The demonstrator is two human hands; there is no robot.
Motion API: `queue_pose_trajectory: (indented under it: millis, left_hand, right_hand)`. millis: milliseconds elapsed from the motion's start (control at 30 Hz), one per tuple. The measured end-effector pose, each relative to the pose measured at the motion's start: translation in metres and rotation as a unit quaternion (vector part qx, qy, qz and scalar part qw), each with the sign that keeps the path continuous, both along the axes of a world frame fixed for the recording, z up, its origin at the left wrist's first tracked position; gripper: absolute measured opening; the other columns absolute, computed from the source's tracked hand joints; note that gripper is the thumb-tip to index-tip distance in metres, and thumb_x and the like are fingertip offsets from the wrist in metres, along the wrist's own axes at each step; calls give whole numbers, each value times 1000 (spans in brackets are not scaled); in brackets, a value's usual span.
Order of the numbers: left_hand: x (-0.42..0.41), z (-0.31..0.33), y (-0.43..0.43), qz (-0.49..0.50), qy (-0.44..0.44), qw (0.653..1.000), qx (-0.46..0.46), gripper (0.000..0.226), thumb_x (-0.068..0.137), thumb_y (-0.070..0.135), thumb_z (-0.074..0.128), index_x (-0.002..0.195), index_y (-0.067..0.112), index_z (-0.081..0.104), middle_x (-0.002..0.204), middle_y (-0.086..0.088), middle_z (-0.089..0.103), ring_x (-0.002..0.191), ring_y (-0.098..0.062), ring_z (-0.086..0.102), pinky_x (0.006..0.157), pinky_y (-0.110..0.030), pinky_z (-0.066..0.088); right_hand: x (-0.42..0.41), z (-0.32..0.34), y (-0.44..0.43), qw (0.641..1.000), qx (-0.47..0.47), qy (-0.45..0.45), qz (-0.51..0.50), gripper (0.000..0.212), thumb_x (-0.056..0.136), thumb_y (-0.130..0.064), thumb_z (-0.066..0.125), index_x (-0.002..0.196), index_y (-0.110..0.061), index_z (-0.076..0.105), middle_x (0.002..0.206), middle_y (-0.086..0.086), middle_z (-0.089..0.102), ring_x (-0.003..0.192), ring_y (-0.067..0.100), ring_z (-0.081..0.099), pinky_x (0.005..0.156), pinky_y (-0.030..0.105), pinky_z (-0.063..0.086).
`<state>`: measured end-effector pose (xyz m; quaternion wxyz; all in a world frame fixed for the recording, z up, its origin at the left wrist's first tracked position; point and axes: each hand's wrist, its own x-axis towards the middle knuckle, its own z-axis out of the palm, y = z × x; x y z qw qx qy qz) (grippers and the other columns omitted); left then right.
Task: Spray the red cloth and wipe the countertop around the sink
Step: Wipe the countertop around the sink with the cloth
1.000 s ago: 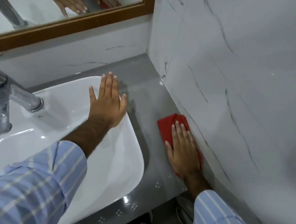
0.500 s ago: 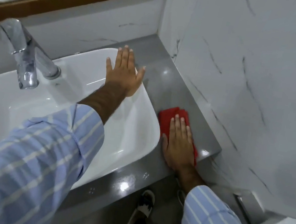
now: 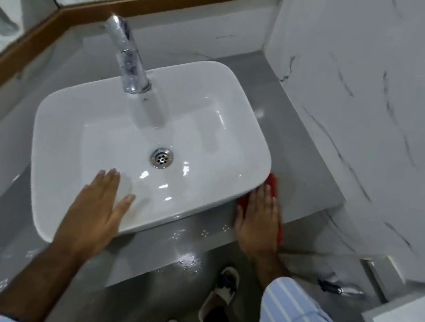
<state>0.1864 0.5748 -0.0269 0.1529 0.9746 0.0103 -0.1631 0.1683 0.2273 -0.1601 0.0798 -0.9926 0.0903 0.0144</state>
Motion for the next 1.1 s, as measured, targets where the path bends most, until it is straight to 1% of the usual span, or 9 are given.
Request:
queue_pose_trajectory:
  millis: [133, 300, 367, 500, 600, 700, 833, 933, 1100]
  left_hand:
    - [-9, 4, 65, -59, -27, 995, 73, 89, 100, 68, 9, 166, 12, 33, 175, -4, 32, 166, -21, 22, 138, -46, 14]
    - [-13, 2, 79, -126, -61, 983, 116, 88, 102, 63, 4, 158, 12, 50, 164, -5, 53, 159, -24, 40, 134, -48, 18]
    - [-14, 3, 78, -127, -73, 983, 112, 98, 102, 69, -5, 154, 11, 54, 160, -7, 57, 156, -26, 44, 133, -50, 22]
    - [-13, 4, 78, -129, -82, 982, 109, 106, 100, 71, -13, 152, 11, 57, 158, -7, 60, 155, -27, 47, 132, -49, 24]
    - [-13, 2, 80, -131, -82, 982, 108, 100, 102, 68, -8, 152, 11, 57, 158, -7, 59, 155, -27, 46, 132, -49, 24]
    - [-14, 0, 81, -119, -101, 981, 112, 90, 106, 63, 3, 151, 8, 59, 156, -10, 61, 154, -29, 47, 132, -53, 25]
    - [-17, -1, 79, -84, -130, 980, 121, 76, 106, 53, 18, 152, 6, 56, 161, -12, 56, 159, -32, 39, 134, -62, 18]
    - [-18, -1, 76, -52, -137, 982, 117, 80, 104, 56, 16, 159, 5, 46, 170, -13, 42, 164, -32, 26, 135, -61, 13]
    - [-23, -5, 74, 1, -143, 985, 94, 89, 101, 63, 12, 166, 5, 31, 177, -12, 25, 167, -31, 15, 138, -57, 10]
  right_hand:
    - [2, -1, -30, 996, 9, 18, 91, 72, 107, -50, 31, 165, -9, 18, 175, 10, 16, 162, 27, 10, 130, 52, 21]
    - [-8, 4, 14, 994, 3, 10, -107, 72, 108, -41, 35, 163, 1, 18, 171, 22, 23, 160, 37, 19, 129, 55, 21]
    - [-20, 6, 60, 994, 30, 4, -107, 73, 105, -39, 31, 161, 7, 21, 170, 26, 24, 159, 39, 21, 128, 54, 21]
    - [-62, -5, 120, 998, 44, -14, 30, 69, 108, -40, 26, 161, 5, 23, 171, 26, 21, 160, 38, 20, 128, 54, 21]
    - [-69, -7, 91, 990, 47, -30, 132, 70, 106, -42, 39, 160, 2, 31, 170, 22, 26, 160, 35, 21, 128, 54, 24]
    - [-60, -5, 66, 992, 31, -30, 122, 70, 103, -40, 46, 159, 1, 33, 169, 21, 29, 159, 35, 25, 128, 55, 25]
    - [-63, -8, 108, 992, 48, -25, 112, 68, 106, -41, 34, 161, 0, 29, 169, 21, 30, 159, 35, 25, 127, 55, 26]
    - [-67, -11, 127, 971, 53, -13, 234, 67, 108, -44, 29, 161, -3, 31, 167, 18, 35, 158, 34, 26, 126, 55, 28]
    - [-41, -9, 82, 916, 12, -14, 401, 71, 106, -50, 40, 160, -4, 36, 166, 14, 39, 153, 31, 39, 129, 46, 20]
